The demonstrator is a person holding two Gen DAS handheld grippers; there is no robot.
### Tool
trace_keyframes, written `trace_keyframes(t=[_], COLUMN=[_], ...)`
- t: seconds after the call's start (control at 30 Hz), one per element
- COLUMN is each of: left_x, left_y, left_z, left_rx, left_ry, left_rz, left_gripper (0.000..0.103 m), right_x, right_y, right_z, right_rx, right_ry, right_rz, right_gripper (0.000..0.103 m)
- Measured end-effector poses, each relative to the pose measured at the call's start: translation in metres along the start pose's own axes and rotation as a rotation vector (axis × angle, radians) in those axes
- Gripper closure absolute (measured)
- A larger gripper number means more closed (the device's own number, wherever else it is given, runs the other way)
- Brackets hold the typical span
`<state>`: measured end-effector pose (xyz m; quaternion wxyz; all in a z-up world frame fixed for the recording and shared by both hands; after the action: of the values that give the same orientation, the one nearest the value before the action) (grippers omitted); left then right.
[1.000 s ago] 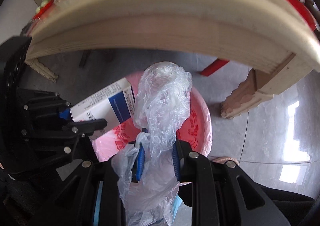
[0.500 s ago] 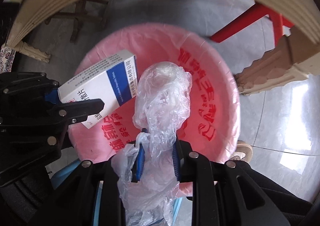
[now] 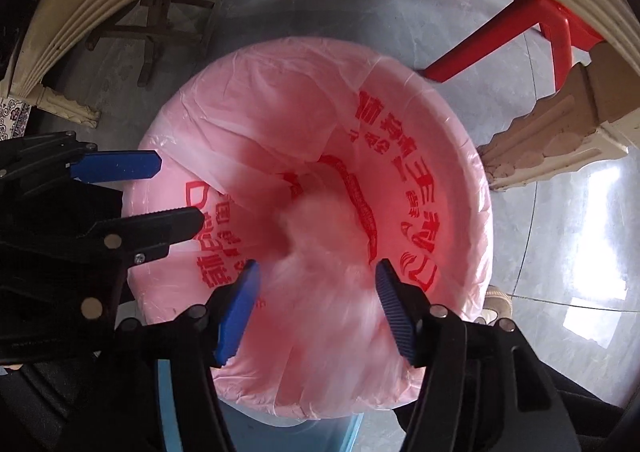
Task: Collect trash
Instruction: 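Open the left tool to drop the box while the right tool drops the bag into the wastebasket, then raise both open tools from the wastebasket back toward the table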
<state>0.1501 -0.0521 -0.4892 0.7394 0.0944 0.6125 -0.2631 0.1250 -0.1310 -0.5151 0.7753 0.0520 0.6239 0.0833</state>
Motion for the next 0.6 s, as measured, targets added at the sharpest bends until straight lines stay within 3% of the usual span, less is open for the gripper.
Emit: trace_keyframes(t=[0.6], left_x=[-0.015], left_y=[0.002], left_z=[0.003], left_rx=[-0.014], left_ry=[-0.040], left_rz=[0.009], left_gripper=[0.047], right_x=[-0.009], right_y=[-0.005], right_z=[0.007], right_rx=[0.040], right_ry=[-0.033], right_rz=[0.004], right_gripper=[0.044])
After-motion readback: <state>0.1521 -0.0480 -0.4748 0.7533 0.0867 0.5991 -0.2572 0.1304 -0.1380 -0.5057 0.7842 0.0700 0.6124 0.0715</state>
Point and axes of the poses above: each gripper's, at about its wrist camera, not at the fingertips, and x roughly the way its jaws point, y to its left, z to its top, the point moved 10 cm from there along x, roughly the way its jaws point, and after that the axes turned 8 degrees about -y, right-handed, at the moved point
